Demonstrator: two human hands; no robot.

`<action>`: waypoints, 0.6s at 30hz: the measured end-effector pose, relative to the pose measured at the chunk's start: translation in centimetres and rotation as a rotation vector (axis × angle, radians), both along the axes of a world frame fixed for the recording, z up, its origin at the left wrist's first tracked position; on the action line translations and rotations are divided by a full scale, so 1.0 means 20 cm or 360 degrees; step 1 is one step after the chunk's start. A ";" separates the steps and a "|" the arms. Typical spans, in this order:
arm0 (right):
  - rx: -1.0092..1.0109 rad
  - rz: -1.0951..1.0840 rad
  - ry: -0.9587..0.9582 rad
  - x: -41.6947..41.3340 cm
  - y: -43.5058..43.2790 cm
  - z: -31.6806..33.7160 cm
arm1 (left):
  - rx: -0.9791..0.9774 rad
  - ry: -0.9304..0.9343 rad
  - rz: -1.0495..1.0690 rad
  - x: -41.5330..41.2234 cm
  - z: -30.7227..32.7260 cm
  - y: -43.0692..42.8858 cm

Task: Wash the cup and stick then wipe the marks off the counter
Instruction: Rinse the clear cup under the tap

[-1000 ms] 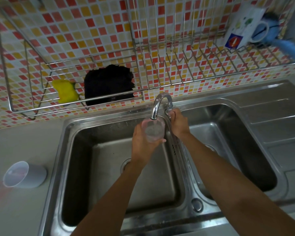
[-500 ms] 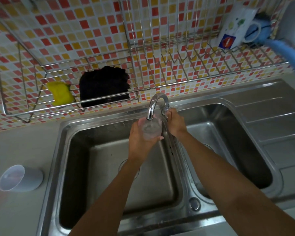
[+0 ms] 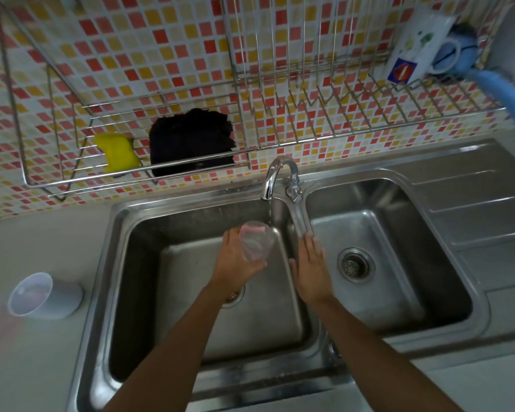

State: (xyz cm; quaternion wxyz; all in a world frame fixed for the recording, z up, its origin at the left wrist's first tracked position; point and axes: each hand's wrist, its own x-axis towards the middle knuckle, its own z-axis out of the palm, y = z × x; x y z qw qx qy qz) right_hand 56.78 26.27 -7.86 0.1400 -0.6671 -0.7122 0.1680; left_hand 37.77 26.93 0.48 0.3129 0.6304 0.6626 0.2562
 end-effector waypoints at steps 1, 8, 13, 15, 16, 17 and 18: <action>0.0038 0.0065 -0.0123 0.01 -0.01 -0.04 | -0.0065 0.0061 -0.0045 -0.02 -0.02 -0.01; -0.0002 0.0091 -0.0414 0.00 -0.02 -0.06 | -0.0560 0.0533 -0.0357 -0.07 -0.12 -0.01; 0.0089 0.0086 -0.0374 0.01 -0.02 -0.09 | -0.0650 0.0749 -0.0455 -0.08 -0.11 -0.02; 0.0114 0.0087 -0.0338 0.01 -0.01 -0.09 | -0.0627 0.0811 -0.0462 -0.09 -0.10 -0.02; 0.0108 0.0090 -0.0335 0.00 -0.02 -0.08 | -0.0618 0.0846 -0.0463 -0.09 -0.10 -0.02; 0.0110 0.0089 -0.0335 0.00 -0.02 -0.08 | -0.0608 0.0884 -0.0462 -0.09 -0.10 -0.02; 0.0121 0.0082 -0.0335 0.00 -0.02 -0.08 | -0.0596 0.0926 -0.0466 -0.10 -0.10 -0.02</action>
